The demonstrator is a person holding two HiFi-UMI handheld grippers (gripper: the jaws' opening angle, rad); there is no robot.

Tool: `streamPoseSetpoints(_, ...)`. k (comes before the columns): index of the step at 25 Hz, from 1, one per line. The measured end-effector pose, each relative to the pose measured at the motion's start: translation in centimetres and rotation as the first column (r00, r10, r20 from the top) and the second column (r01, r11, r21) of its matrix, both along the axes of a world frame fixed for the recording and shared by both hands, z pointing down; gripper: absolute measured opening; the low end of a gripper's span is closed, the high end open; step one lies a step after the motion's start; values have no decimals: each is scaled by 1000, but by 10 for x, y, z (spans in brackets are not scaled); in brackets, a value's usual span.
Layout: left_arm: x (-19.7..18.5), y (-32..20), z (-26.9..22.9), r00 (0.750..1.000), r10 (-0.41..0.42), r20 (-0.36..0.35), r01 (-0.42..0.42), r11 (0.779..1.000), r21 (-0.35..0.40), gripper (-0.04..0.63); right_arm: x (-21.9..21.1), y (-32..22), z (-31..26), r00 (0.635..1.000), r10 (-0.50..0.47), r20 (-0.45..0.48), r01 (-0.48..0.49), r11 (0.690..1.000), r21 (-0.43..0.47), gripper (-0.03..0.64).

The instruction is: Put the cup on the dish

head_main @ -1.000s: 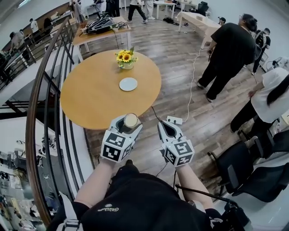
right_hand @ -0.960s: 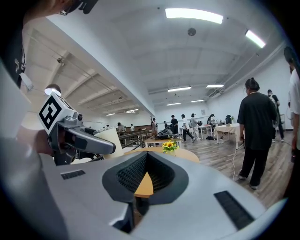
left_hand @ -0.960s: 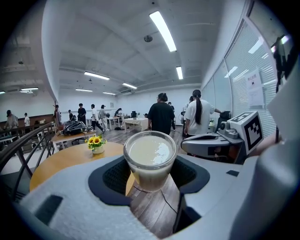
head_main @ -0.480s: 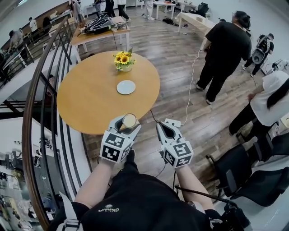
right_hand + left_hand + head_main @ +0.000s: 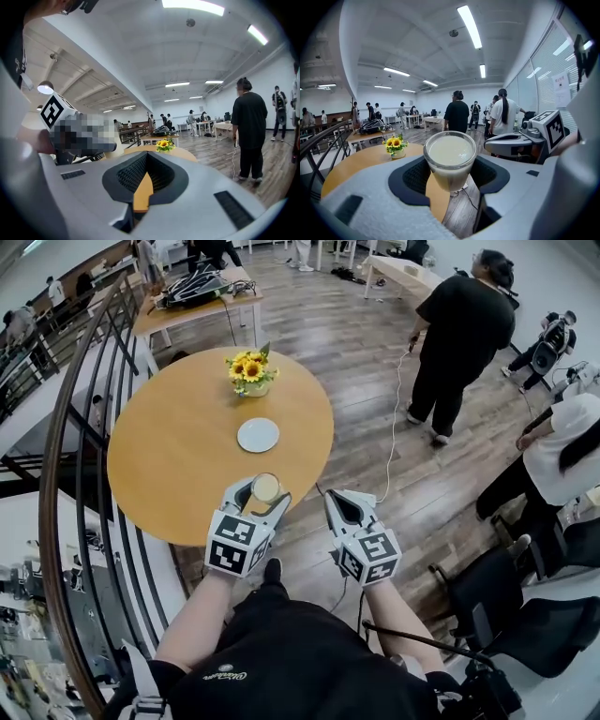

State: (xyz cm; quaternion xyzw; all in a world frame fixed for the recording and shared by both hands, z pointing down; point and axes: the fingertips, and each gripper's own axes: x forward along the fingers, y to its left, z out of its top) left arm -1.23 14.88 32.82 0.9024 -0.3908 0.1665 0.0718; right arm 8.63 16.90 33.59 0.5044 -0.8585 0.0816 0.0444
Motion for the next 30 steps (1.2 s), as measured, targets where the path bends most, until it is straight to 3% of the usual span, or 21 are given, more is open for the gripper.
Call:
streamPoseSetpoints(15, -42, -174, -22, 999, 52, -12, -52, 999, 5, 258, -51, -178, -21, 999, 22, -24, -22, 1000, -3, 3)
streamPoseSetpoints(22, -59, -212, -9, 998, 60, 1, -60, 998, -21, 258, -70, -223, -18, 998, 38, -59, -39, 999, -5, 3)
streamPoseSetpoints(30, -51, -235, 2, 1000, 14, 25, -14, 1000, -28, 258, -52, -254, -14, 996, 64, -61, -63, 998, 16, 3)
